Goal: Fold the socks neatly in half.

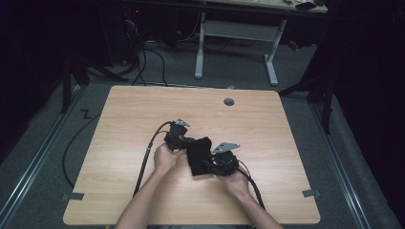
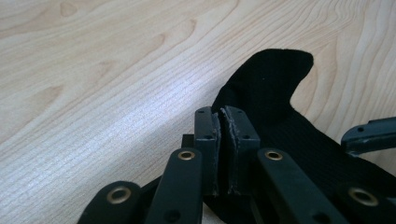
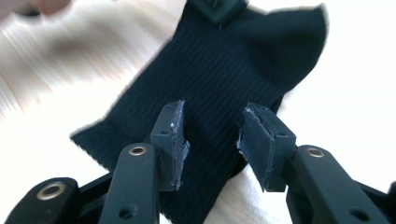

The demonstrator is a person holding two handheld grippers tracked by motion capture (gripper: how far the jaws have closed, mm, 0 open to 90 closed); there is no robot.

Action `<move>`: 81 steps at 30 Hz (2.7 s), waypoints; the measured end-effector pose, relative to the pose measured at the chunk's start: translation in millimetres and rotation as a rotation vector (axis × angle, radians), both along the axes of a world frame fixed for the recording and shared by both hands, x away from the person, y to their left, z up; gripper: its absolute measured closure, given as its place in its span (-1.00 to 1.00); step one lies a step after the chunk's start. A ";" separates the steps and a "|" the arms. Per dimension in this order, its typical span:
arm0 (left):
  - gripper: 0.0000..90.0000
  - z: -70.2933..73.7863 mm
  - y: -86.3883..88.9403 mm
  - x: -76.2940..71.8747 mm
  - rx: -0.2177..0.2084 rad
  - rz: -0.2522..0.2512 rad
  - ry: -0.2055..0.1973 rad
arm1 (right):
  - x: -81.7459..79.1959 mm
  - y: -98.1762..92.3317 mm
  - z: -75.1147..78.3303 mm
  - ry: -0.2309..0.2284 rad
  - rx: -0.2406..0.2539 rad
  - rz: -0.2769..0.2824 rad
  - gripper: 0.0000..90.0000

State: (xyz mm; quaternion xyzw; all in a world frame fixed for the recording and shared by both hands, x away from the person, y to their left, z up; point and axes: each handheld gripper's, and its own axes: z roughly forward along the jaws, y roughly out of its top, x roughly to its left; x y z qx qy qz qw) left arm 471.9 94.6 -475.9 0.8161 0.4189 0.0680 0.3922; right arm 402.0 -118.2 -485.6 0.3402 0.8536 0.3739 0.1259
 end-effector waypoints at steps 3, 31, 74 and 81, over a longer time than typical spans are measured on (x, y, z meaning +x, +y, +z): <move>0.88 1.1 2.4 -1.6 -0.024 0.002 -0.004 | -1.6 -0.6 11.1 -0.009 0.080 -0.023 0.33; 0.88 16.1 10.6 -38.4 -0.144 -0.073 -0.100 | 11.7 40.4 -8.0 -0.041 -0.051 -0.038 0.33; 0.86 -2.7 10.4 -73.1 -0.153 -0.079 -0.123 | -2.1 26.7 -8.5 -0.062 -0.026 -0.031 0.21; 0.84 -9.4 8.3 -69.9 -0.122 -0.078 -0.113 | -11.3 11.6 -0.6 -0.054 -0.002 -0.042 0.22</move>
